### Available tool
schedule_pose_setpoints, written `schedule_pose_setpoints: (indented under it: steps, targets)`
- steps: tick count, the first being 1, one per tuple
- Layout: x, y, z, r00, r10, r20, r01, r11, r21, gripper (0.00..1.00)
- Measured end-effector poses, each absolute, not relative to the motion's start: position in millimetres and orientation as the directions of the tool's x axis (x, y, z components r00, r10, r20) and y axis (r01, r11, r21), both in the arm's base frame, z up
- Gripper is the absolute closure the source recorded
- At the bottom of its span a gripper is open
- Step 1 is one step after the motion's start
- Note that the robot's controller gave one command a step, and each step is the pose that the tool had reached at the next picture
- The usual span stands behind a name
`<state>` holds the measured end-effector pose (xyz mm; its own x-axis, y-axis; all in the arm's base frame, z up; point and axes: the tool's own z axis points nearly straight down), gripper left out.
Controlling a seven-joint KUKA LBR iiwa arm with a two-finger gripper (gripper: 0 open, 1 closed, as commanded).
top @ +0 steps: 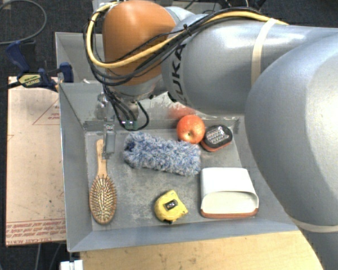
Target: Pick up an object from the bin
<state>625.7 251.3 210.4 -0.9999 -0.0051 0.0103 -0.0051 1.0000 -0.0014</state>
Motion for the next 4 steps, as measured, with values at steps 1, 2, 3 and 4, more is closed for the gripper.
schedule_pose_setpoints:
  steps: [1, 2, 3, 4]
  targets:
    - [627.4, 250, 215, -1.0, -0.001, 0.003, -0.001, 1.0, 0.0, 0.0]
    - [628.5, 242, 188, -0.994, -0.11, 0.001, -0.11, 0.994, 0.002, 0.0]
    - [618.0, 228, 118, -0.977, -0.213, 0.005, -0.213, 0.977, 0.001, 0.0]
    - [598.8, 220, 83, -0.967, -0.253, 0.005, -0.253, 0.967, 0.002, 0.0]
